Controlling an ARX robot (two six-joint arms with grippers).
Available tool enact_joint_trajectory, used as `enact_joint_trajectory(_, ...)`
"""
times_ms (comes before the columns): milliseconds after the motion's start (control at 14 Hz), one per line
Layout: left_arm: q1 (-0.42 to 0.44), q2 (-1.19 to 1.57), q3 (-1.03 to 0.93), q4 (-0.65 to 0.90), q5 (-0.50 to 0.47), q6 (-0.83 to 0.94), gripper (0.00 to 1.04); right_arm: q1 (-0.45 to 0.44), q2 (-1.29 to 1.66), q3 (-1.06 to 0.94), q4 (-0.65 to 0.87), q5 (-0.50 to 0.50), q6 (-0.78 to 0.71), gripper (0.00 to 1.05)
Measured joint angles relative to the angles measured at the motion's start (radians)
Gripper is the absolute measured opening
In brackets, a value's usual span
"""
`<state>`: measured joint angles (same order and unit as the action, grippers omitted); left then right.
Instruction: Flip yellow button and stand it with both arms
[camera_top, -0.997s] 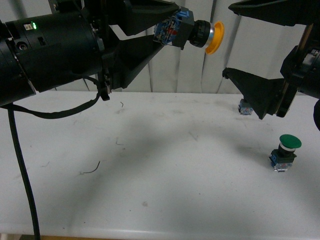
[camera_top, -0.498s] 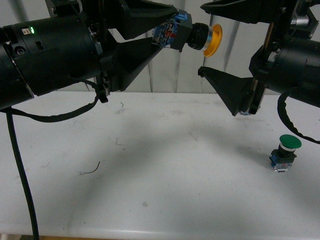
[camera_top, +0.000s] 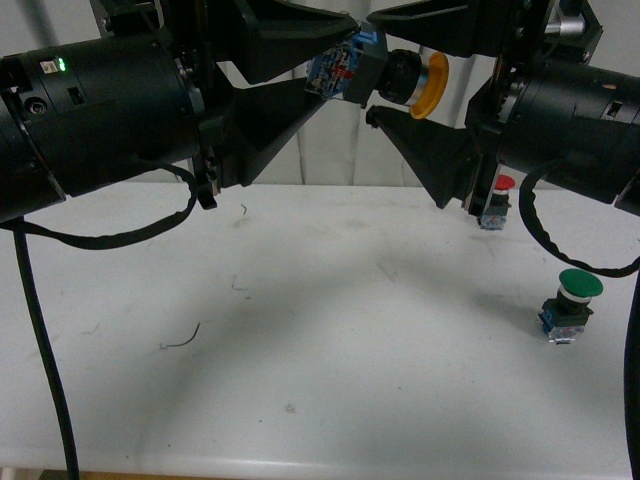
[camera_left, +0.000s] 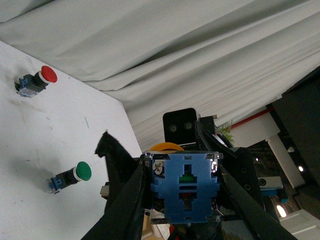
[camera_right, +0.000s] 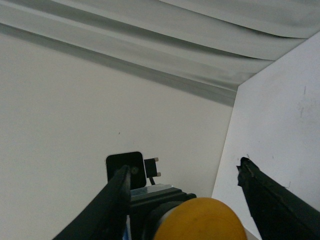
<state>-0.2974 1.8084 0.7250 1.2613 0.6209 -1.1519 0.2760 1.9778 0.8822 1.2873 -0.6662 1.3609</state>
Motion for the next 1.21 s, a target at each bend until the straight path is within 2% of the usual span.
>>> enact_joint_trajectory(142,0.003,-0.002,-0.005,-0.003,0.001,0.0,0.33,0.001,0.0,0.011,0.0,0.004,-0.002,0.38)
enact_joint_trajectory(214,0.004,-0.003,-0.005,-0.003,0.003,-0.011,0.33,0.001,0.0,0.013,0.002,0.004,0.011,0.34)
enact_joint_trajectory(641,0.003,-0.003,-0.006,-0.004,0.003,-0.018,0.33,-0.001,0.0,0.013,0.004,0.005,0.016,0.34)
enact_joint_trajectory(712,0.004,-0.003,-0.006,-0.003,0.002,-0.02,0.37,-0.002,0.0,0.013,0.004,0.004,0.015,0.34)
enact_joint_trajectory(926,0.006,-0.004,-0.01,0.019,0.0,-0.018,0.73,-0.002,0.0,0.013,-0.003,0.007,-0.009,0.33)
enact_joint_trajectory(997,0.013,-0.005,-0.011,0.022,-0.002,-0.018,0.89,-0.002,0.0,0.013,-0.003,0.009,-0.011,0.33)
enact_joint_trajectory(1210,0.02,-0.006,-0.015,0.023,-0.004,-0.018,1.0,-0.005,0.0,0.013,-0.003,0.012,-0.012,0.33)
